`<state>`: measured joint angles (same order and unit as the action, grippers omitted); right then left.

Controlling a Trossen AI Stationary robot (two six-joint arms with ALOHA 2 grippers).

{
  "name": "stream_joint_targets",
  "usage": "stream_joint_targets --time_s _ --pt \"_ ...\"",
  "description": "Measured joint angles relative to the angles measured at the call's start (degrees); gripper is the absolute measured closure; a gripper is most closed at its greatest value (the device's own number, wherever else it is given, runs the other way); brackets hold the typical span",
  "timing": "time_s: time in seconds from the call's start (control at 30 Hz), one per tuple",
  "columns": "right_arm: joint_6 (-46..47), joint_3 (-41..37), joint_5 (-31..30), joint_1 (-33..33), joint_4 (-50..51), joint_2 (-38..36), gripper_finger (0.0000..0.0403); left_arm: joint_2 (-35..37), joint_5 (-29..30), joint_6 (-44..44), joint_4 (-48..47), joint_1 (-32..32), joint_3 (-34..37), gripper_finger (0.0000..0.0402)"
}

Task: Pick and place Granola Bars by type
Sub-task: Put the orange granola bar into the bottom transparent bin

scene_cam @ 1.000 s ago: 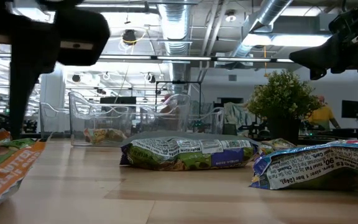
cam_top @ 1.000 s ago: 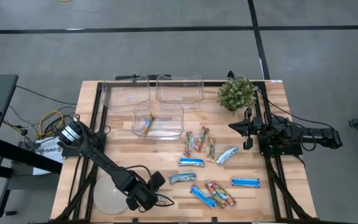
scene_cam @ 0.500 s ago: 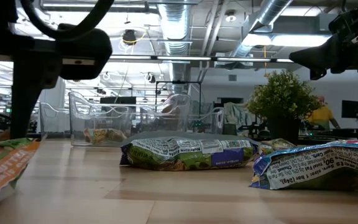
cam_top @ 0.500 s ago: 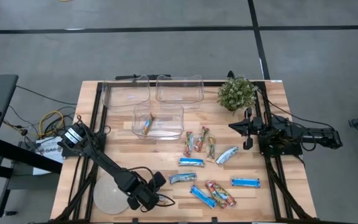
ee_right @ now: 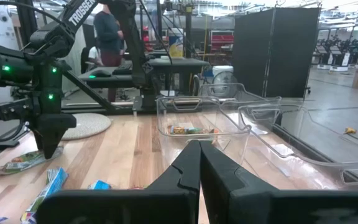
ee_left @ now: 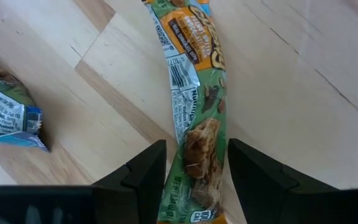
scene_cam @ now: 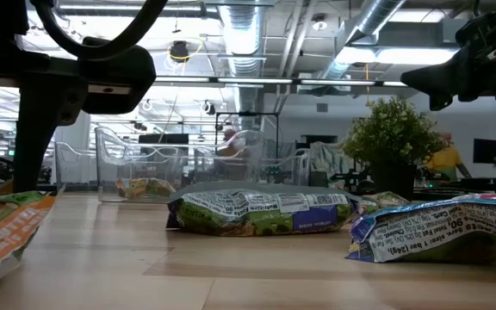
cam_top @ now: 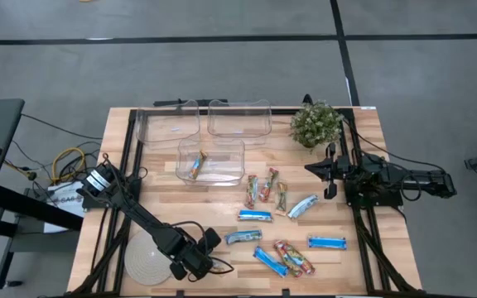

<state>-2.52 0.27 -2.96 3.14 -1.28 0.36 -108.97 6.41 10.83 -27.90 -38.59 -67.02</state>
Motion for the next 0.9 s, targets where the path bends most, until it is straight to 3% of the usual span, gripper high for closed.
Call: stream_joint_targets --time_s 0.17,0.57,0.9 --pt "0.0 0.01 0.0 0.0 0.0 0.0 0.0403 0.0 0.0 -0.98 0.0 0.0 0.0 0.0246" --pt "-0.02 -0.01 0.0 0.0 0.0 0.0 0.0403 0.09 0.0 -1.12 1.23 -0.01 0.0 0.0344" --pt "0.0 0.01 0.0 0.0 0.0 0.0 0.0403 1.79 0.05 -6.53 6.99 0.72 0.02 0.0356"
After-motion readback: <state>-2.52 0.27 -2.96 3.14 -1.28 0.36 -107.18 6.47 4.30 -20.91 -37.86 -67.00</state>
